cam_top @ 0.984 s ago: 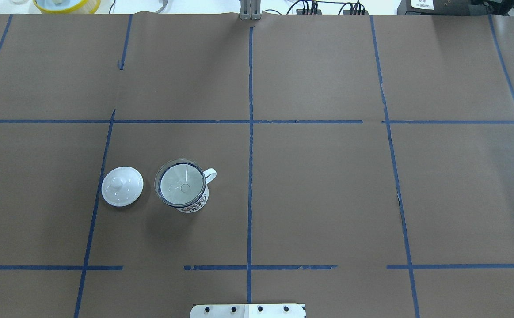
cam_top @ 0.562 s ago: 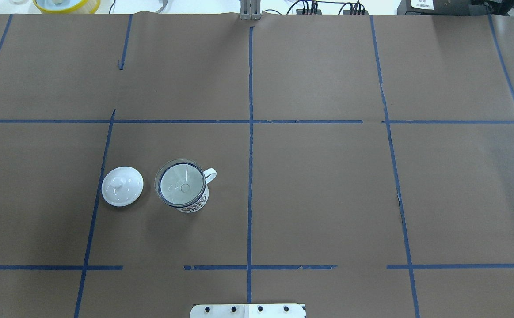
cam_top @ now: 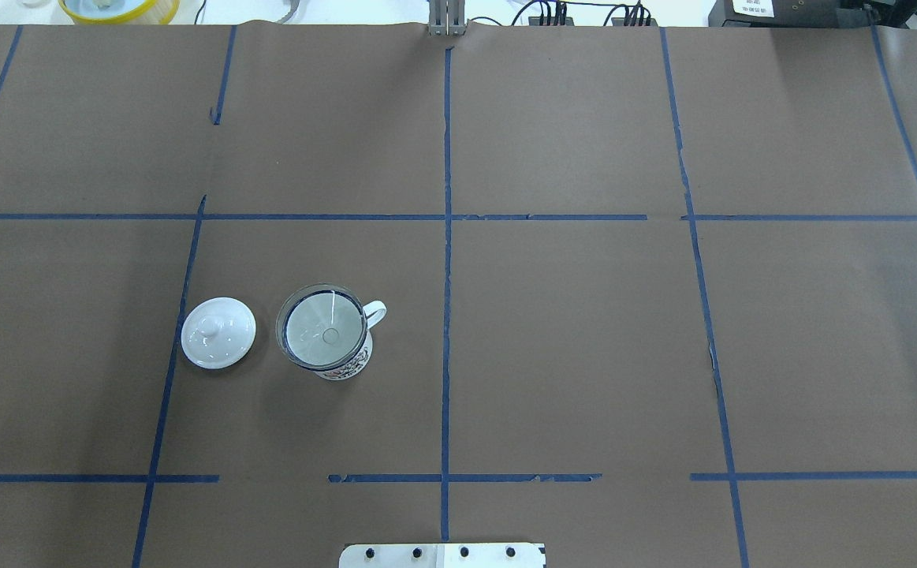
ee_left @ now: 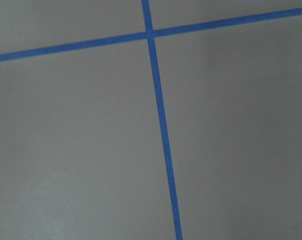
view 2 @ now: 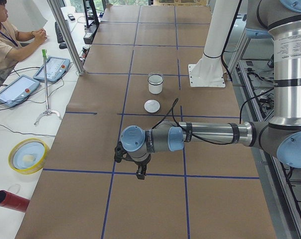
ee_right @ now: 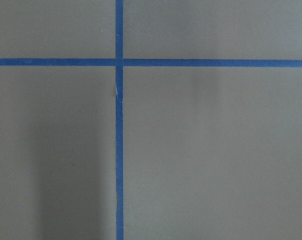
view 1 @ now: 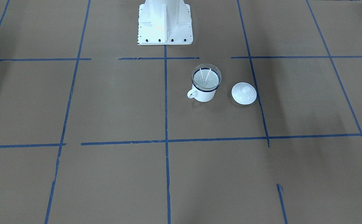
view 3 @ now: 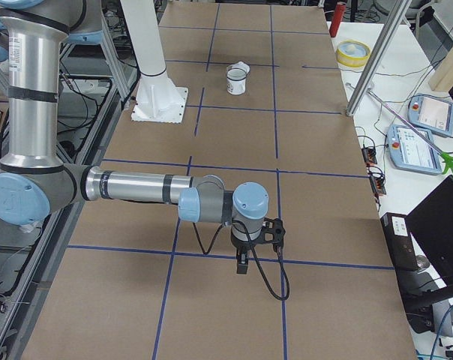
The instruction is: Place funnel on cup
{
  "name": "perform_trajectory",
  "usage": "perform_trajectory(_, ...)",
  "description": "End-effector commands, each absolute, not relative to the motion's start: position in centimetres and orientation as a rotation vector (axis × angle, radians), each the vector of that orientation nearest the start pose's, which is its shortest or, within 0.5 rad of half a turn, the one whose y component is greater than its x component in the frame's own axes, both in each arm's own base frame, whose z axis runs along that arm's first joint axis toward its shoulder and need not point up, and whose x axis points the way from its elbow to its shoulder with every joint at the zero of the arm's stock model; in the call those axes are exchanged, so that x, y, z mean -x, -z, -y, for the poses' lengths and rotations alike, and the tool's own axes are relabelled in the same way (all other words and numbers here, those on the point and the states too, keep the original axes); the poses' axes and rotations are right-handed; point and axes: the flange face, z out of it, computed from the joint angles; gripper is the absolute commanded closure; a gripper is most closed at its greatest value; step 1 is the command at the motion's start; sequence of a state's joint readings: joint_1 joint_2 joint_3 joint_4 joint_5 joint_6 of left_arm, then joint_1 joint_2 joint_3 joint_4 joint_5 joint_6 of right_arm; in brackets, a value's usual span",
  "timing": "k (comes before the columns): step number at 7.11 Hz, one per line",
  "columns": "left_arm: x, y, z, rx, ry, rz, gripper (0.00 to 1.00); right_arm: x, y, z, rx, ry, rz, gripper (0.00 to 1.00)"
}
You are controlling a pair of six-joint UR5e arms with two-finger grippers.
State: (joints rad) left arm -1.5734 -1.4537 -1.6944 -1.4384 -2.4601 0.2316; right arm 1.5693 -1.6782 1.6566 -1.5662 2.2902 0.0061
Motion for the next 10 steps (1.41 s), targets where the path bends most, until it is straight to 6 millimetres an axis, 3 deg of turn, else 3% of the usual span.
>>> perform_trajectory(1, 6.6, -65.5, 43.7, 0.000, -0.175, -0.798, 0.00, -6.7, -67.1, 44.5, 0.020, -0.011, 0.719, 0.00)
perform_trajectory(6, 6.8, -63.5, 45.0, -0.040, -0.181, -0.789, 0.00, -6.7, -67.0, 44.5, 0.019, -0.010, 0.719, 0.00)
perform_trajectory(10, 6.8, -63.5, 44.9, -0.040, -0.181, -0.787, 0.00, -6.7, -67.0, 44.5, 0.019, -0.010, 0.719, 0.00)
